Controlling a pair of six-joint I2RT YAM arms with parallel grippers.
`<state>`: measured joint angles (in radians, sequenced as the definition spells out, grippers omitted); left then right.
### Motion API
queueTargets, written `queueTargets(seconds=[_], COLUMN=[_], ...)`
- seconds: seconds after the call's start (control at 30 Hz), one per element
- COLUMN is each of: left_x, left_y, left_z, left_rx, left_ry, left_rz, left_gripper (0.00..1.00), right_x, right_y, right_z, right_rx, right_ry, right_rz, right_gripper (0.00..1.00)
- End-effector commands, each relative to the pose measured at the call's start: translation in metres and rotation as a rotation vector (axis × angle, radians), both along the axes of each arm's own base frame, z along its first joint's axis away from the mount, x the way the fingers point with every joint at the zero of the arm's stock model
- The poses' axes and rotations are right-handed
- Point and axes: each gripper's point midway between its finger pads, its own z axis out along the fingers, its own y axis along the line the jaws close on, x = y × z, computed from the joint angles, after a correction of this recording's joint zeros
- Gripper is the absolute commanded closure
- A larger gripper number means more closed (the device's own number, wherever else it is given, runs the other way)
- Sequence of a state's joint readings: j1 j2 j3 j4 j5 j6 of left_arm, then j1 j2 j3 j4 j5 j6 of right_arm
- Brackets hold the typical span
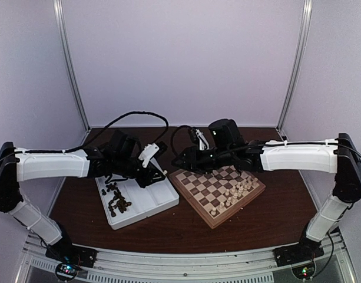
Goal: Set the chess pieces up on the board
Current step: Place the chess piece on the chessboard.
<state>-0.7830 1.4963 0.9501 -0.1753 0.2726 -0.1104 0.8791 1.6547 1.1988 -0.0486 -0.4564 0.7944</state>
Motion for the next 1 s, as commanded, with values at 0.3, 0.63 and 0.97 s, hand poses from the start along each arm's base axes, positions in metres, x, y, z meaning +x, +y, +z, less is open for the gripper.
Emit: queueTargets(seconds=[0.3, 0.63, 0.97], left_x=[-0.013, -0.017, -0.019], left_y=[-0.010, -0.013, -0.014], left_z=[0.034, 0.036, 0.039], left_rx=[-0.110, -0.114, -0.129], left_ry=[-0.073, -0.078, -0.082], left_rz=[-0.097, -0.130, -0.144], left_gripper=[0.84, 0.83, 0.83], right_x=[0.004, -0.005, -0.009], right_y=[0.018, 0.035, 0.044], right_z=[0.002, -0.010, -0.019], right_rx=[0.084, 0.095, 0.115], right_ry=[0.095, 0.181, 0.233], right_rz=[0.027, 0.091, 0.120], right_gripper=[0.56, 0.56, 0.59])
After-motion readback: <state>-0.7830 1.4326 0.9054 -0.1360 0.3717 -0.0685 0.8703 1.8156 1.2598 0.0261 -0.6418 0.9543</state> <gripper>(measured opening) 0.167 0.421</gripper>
